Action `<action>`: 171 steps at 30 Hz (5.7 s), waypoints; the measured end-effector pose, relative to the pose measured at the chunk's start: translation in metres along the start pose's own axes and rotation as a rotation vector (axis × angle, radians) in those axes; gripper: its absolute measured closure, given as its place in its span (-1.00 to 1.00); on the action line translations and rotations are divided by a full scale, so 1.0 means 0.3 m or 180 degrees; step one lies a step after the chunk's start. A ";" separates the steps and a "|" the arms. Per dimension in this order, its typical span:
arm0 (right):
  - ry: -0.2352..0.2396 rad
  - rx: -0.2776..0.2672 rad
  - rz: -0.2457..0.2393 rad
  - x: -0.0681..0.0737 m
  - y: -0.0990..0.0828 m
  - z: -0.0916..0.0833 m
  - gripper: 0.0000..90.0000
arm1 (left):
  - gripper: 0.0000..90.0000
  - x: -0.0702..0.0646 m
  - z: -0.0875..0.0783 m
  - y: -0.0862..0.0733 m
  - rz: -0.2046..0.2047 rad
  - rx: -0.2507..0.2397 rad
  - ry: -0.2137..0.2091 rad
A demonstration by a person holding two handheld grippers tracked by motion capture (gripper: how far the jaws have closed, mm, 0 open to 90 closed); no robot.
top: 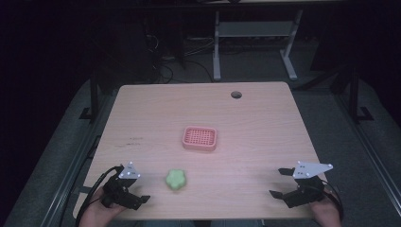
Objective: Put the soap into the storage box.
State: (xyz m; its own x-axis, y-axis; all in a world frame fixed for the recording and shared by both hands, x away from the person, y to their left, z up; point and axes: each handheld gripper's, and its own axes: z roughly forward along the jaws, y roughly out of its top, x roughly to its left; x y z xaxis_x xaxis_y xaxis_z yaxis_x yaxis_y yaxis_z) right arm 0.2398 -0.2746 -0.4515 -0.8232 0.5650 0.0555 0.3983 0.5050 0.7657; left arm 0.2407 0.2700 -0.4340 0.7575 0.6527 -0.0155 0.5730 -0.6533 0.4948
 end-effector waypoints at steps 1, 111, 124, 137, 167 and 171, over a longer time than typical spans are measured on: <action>0.0002 0.0001 0.0003 0.000 0.000 0.000 -0.69 | -0.63 -0.001 0.000 0.002 0.0020 0.0010 0.0001; 0.0019 -0.0036 -0.0006 0.005 0.000 -0.004 -0.69 | -0.41 -0.094 0.226 0.395 0.0575 0.0736 -0.0265; 0.0020 -0.0049 -0.0010 0.004 0.000 -0.005 -0.69 | -0.41 -0.074 0.212 0.451 0.0571 0.0675 -0.0272; 0.0019 -0.0083 0.0017 -0.005 -0.007 -0.010 -0.69 | -0.41 -0.047 0.215 0.508 0.0619 0.0745 -0.0280; 0.0029 -0.0107 0.0039 -0.009 -0.008 -0.008 -0.69 | -0.41 0.009 0.198 0.664 0.0658 0.0657 -0.0321; 0.0030 -0.0104 0.0039 -0.007 -0.008 -0.008 -0.69 | -0.41 0.020 0.206 0.670 0.0629 0.0654 -0.0328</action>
State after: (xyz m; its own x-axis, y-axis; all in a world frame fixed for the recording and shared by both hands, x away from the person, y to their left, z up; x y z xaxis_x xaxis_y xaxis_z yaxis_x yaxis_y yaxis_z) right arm 0.2396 -0.2786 -0.4520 -0.8222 0.5647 0.0709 0.3950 0.4766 0.7854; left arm 0.3797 0.1188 -0.3883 0.8824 0.4696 -0.0297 0.4546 -0.8346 0.3110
